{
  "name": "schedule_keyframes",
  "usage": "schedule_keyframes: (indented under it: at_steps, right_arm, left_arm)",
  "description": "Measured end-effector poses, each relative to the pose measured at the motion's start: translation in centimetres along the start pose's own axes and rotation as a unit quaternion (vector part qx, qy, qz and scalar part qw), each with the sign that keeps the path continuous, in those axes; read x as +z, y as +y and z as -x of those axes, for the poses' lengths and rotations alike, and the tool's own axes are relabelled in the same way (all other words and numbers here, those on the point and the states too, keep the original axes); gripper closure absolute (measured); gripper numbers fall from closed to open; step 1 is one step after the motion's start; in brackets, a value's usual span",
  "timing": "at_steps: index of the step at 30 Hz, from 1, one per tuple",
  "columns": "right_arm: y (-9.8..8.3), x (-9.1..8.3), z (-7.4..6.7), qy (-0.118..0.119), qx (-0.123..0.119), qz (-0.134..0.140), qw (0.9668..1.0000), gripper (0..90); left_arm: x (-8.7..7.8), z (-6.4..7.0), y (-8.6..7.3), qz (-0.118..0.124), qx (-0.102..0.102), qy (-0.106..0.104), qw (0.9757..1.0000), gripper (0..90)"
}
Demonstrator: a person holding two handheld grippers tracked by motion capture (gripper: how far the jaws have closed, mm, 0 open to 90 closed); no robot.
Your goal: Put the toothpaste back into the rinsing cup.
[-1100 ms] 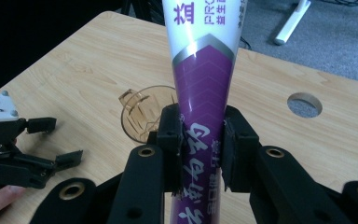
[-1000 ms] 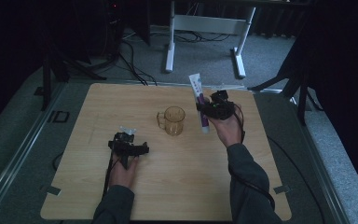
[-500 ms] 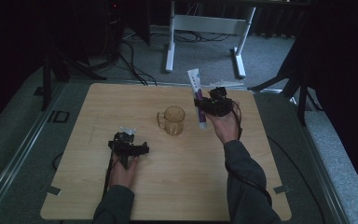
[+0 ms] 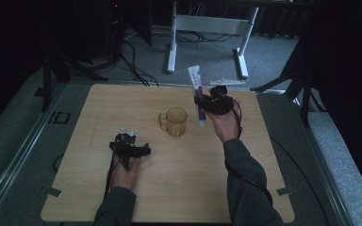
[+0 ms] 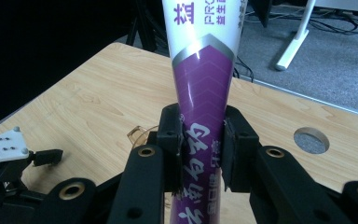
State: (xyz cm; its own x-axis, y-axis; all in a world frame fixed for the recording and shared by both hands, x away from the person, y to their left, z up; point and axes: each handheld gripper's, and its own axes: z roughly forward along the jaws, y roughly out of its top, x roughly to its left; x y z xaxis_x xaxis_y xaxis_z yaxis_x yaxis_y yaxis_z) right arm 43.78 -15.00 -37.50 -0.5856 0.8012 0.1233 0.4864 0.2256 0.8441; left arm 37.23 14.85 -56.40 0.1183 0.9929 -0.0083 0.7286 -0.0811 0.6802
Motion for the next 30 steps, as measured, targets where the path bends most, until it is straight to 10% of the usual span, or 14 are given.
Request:
schedule_keyframes:
  at_steps: [30]
  right_arm:
    - [0.4, 2.2, -1.4, -0.003, -0.005, 0.016, 0.9999, 72.3]
  left_arm:
    - [0.0, 0.0, 0.0, 0.000, 0.000, 0.000, 1.0000, 0.3]
